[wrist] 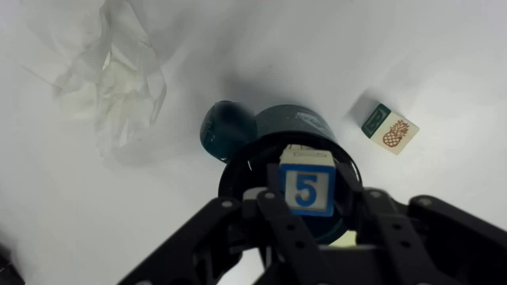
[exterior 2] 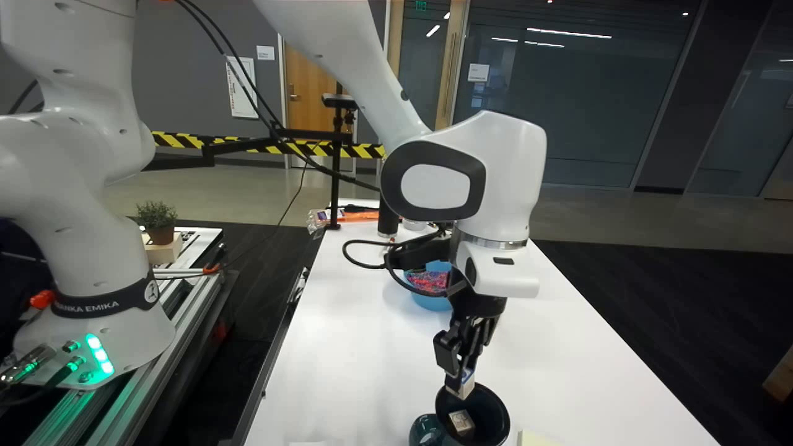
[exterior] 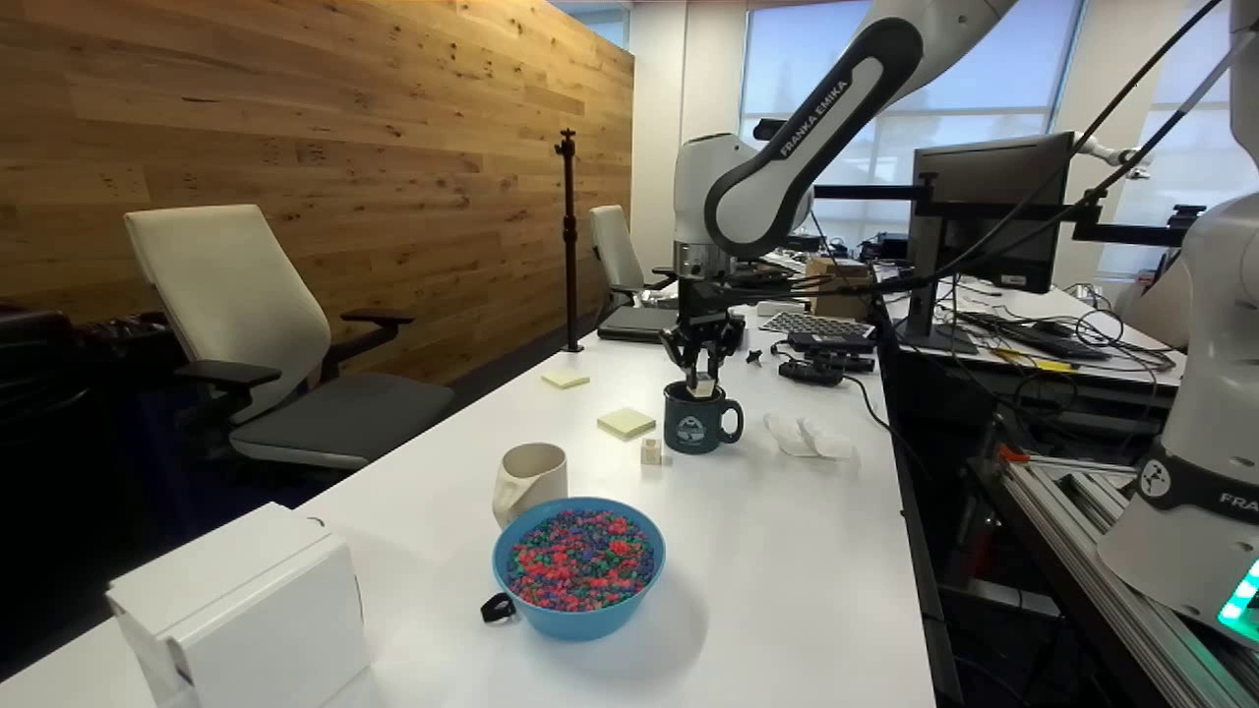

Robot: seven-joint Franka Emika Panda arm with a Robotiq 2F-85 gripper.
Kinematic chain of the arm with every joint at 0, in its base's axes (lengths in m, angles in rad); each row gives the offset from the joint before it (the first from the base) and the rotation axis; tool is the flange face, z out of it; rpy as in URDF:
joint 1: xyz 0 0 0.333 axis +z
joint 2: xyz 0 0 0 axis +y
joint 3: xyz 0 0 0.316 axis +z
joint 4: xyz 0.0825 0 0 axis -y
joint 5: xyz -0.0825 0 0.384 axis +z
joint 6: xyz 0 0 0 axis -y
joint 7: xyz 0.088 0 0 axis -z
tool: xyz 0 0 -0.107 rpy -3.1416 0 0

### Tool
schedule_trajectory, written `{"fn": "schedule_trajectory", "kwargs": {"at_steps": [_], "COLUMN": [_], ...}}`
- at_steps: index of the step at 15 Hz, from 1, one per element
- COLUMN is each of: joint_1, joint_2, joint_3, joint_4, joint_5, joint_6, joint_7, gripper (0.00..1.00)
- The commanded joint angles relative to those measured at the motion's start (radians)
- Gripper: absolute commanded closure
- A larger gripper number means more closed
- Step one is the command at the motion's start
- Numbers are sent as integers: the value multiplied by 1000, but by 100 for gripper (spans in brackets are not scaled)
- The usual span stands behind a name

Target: Put the block inside the mug

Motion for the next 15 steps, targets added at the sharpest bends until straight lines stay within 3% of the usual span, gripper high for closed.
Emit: {"fn": "schedule_trajectory", "kwargs": {"at_steps": [1,9,10,11,15], "joint_1": [-7,-10,-10,-10,-11], "joint_2": [47,96,98,101,106], "joint_3": [-10,-21,-23,-23,-25], "joint_4": [65,124,128,133,150], "joint_5": [54,87,90,96,109], "joint_6": [-38,-61,-61,-66,-78], "joint_7": [-7,-2,2,1,5], "gripper": [88,88,38,38,10]}}
